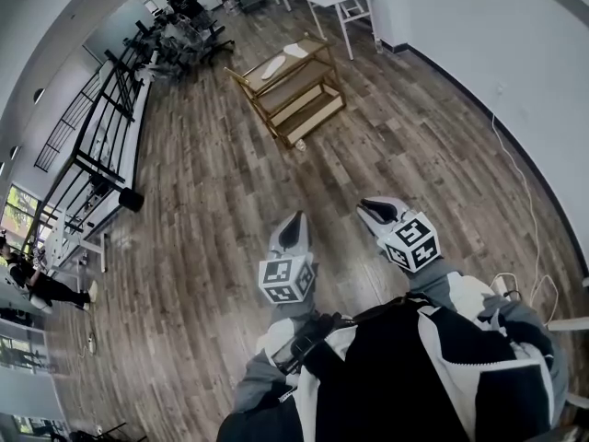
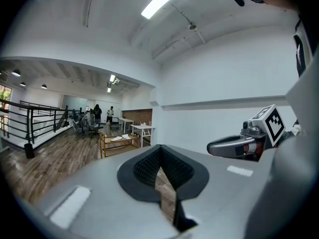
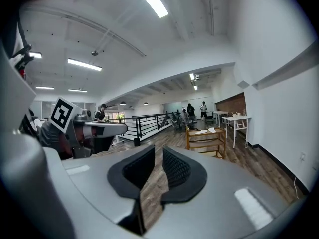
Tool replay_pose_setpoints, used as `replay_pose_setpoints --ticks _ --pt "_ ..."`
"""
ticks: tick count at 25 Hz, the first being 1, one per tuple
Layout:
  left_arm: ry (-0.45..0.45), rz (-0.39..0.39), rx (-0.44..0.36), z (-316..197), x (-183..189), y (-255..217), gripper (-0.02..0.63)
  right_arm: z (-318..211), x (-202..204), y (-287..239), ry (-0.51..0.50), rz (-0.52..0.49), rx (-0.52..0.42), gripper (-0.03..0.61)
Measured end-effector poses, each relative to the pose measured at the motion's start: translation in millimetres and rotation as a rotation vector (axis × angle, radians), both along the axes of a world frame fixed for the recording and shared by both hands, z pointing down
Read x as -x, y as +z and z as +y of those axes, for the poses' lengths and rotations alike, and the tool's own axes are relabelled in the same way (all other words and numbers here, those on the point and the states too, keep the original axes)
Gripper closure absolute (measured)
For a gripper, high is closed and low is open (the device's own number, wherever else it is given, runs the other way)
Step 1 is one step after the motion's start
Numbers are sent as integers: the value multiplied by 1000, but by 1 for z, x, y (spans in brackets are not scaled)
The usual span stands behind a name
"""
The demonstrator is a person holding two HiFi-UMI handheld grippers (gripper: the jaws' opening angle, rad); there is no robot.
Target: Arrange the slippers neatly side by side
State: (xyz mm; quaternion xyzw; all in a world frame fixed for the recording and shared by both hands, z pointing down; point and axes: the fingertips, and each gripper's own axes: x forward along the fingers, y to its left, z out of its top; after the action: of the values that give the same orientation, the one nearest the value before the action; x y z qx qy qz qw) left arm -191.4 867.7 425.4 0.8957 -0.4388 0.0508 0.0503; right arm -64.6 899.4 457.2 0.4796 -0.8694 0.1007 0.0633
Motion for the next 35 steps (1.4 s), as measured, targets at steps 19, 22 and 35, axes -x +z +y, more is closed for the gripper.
replay_pose_setpoints --ticks 19,22,35 --pt "-10 12 41 0 -13 10 607 -1 -13 12 -3 -19 6 577" --pt "2 -23 44 -8 -14 12 607 -5 -12 13 -12 -40 19 577" --pt "54 -29 89 -76 -5 29 607 -67 5 31 16 -36 49 577"
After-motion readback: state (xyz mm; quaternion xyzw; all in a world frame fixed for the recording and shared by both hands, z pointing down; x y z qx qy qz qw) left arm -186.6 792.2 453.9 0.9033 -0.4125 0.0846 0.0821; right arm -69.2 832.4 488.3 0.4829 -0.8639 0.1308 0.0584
